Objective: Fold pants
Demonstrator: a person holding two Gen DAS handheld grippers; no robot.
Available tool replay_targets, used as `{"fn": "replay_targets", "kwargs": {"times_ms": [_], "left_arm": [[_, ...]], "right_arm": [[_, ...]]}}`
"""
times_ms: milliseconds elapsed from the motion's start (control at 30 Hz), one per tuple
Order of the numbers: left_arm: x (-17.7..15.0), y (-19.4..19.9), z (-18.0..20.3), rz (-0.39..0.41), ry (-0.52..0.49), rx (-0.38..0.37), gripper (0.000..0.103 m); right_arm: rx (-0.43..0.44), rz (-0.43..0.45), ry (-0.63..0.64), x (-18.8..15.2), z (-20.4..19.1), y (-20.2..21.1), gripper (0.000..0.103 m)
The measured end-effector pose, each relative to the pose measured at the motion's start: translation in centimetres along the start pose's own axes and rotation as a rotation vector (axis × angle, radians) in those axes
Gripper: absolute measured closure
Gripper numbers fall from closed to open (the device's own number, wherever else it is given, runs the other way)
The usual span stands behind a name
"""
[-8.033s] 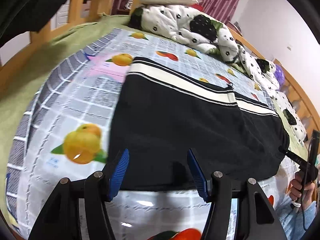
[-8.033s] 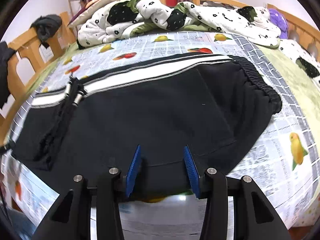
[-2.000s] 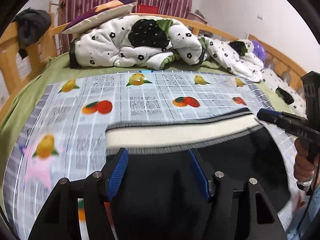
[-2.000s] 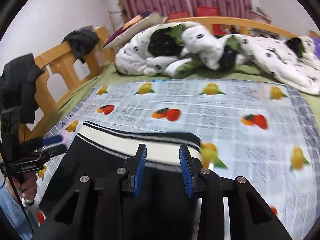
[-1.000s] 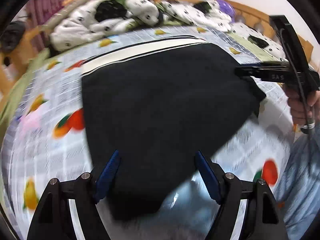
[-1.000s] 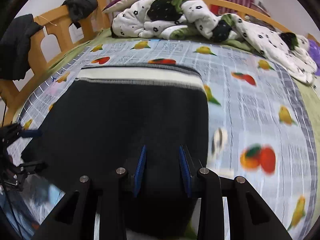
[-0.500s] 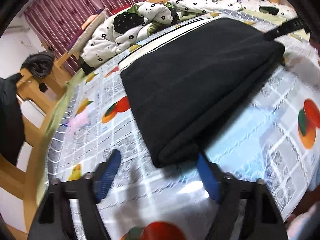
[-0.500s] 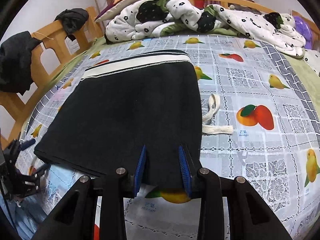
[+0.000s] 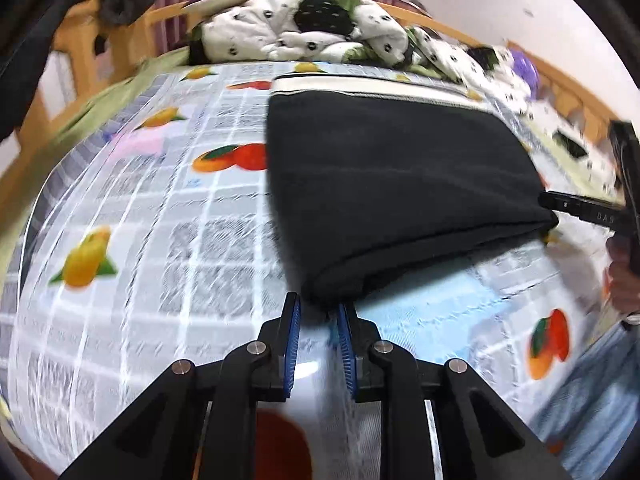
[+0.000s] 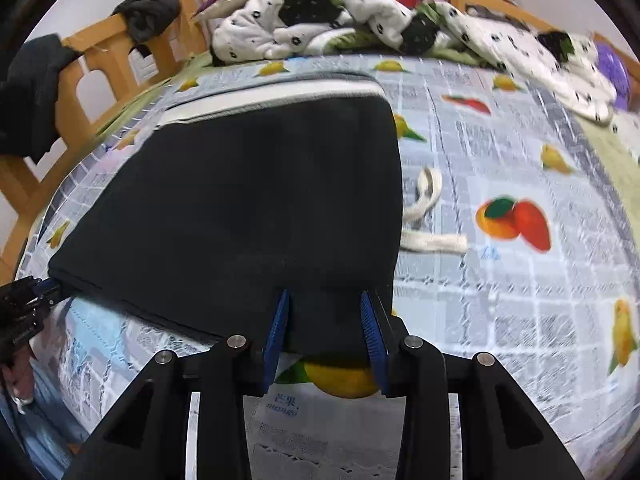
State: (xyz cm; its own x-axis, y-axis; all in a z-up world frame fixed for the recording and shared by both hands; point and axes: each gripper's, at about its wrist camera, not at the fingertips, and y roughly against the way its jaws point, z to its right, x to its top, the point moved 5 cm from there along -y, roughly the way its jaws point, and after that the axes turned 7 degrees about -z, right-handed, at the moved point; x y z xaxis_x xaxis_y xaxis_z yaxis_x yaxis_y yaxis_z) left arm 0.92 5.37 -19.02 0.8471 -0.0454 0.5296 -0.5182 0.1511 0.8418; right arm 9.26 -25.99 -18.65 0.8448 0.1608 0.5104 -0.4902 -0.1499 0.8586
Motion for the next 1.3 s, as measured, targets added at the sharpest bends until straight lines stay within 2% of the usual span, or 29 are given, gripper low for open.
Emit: {"fn": "replay_targets", "kwargs": {"times_ms": [33, 67, 100, 167, 233, 333, 400, 467, 533, 633, 767, 900, 1000, 1100, 1200, 1300], "left_arm": [[-0.2, 0.9, -0.2, 0.021, 0.0, 0.007, 0.084], [-0.3, 1.7, -0.1, 0.051, -0.004, 0.02, 0.078], [0.1, 2.2, -0.1, 0.082, -0.006, 0.03, 0.064], [1.3, 3.5, 0.5, 0.161, -0.015, 0.001, 0.052], [3.1, 3.8, 1.1, 0.193, -0.023, -0.045, 0.051], [6.1, 1.7, 2.6, 0.145, -0.038, -0.064, 0.051], [7.0, -0.9, 3.3, 0.072, -0.05, -0.015, 0.051], [6.5, -3.6, 3.3, -0.01, -0.031, -0.003, 0.051], [5.9, -3.3, 3.3, 0.028, -0.017, -0.015, 0.051], [6.0, -2.9, 3.5, 0.012, -0.032, -0.013, 0.05], [5.9, -3.0, 3.0, 0.011, 0.014, -0.049, 0.05], [5.7, -2.8, 3.1, 0.015, 0.021, -0.045, 0.05], [5.9, -2.4, 2.5, 0.019, 0.059, -0.086, 0.049], [6.5, -1.5, 1.1, 0.041, 0.118, -0.14, 0.048], [7.7, -1.4, -0.5, 0.056, 0.153, -0.122, 0.047], [9.4, -2.5, -2.0, 0.012, 0.201, -0.117, 0.047]], "right_arm": [[0.011, 0.023, 0.002, 0.2, 0.0, 0.7, 0.066], [0.017, 0.048, -0.001, 0.4, 0.1, 1.2, 0.066], [0.019, 0.074, -0.007, 0.7, 0.2, 1.7, 0.066], [0.026, 0.1, -0.024, 1.2, 0.4, 2.0, 0.066], [0.037, 0.11, -0.038, 1.6, 0.3, 1.6, 0.066], [0.031, 0.095, -0.021, 1.9, -0.4, 0.6, 0.066], [-0.012, 0.09, 0.004, 1.5, -1.0, -0.3, 0.066], [-0.025, 0.103, 0.018, 1.3, -1.1, -0.3, 0.066], [-0.01, 0.095, 0.008, 1.2, -0.8, -0.3, 0.066], [0.003, 0.086, -0.014, 1.3, -0.5, -0.2, 0.066], [-0.006, 0.09, -0.012, 1.8, -0.6, -0.4, 0.065], [0.013, 0.085, -0.042, 2.2, -0.2, -0.5, 0.064], [0.013, 0.093, -0.058, 2.6, 0.1, -0.4, 0.064], [0.002, 0.108, -0.079, 3.2, 0.5, -0.2, 0.064], [-0.007, 0.128, -0.127, 4.3, 1.3, 0.0, 0.064], [-0.017, 0.123, -0.152, 5.8, 2.1, -0.5, 0.064]]}}
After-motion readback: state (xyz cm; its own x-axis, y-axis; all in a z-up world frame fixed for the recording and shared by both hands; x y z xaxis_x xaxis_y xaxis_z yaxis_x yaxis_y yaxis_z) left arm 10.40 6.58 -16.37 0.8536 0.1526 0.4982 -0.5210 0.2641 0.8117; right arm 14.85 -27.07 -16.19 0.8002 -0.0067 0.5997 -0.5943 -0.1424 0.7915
